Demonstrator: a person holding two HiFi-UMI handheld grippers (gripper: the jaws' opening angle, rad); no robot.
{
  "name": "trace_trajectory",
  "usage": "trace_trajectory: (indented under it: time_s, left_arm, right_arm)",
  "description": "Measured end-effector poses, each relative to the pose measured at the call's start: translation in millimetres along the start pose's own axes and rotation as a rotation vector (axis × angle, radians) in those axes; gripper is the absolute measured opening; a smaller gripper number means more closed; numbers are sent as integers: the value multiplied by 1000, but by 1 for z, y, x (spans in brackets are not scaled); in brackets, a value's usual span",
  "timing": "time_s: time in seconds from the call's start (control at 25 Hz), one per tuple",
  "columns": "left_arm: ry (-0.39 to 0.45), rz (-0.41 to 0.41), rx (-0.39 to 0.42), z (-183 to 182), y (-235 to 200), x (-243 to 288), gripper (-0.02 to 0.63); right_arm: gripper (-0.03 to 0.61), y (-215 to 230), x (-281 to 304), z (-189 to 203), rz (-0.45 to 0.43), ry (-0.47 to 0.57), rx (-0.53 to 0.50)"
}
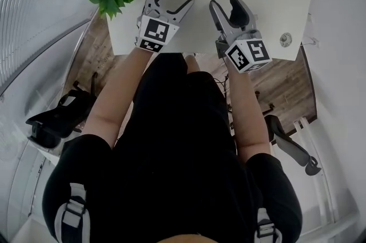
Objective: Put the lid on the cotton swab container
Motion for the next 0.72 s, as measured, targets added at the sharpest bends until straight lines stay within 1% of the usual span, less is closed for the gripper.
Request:
trace_trajectory:
  time_s: [0.32, 0.44, 0.72]
  left_arm:
    - [-13, 14, 8, 9, -8, 14, 298]
    - [-16, 25, -1, 13, -8, 19, 298]
    - [-11, 38, -4, 16, -8, 27, 298]
  right_arm:
    - [236, 17, 20, 4, 30, 25, 86]
    - [212, 26, 25, 7, 47, 28, 117]
    - [199, 43, 34, 19, 77, 21, 213]
Point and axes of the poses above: the fingertips, and each gripper's own axes: x forward along the fingers, y to its right, z out of its underside, the point moved 1 cm from there along -x, backward along the fingers, and after that the axes turned 12 degrees about x, right-handed, at the moved point
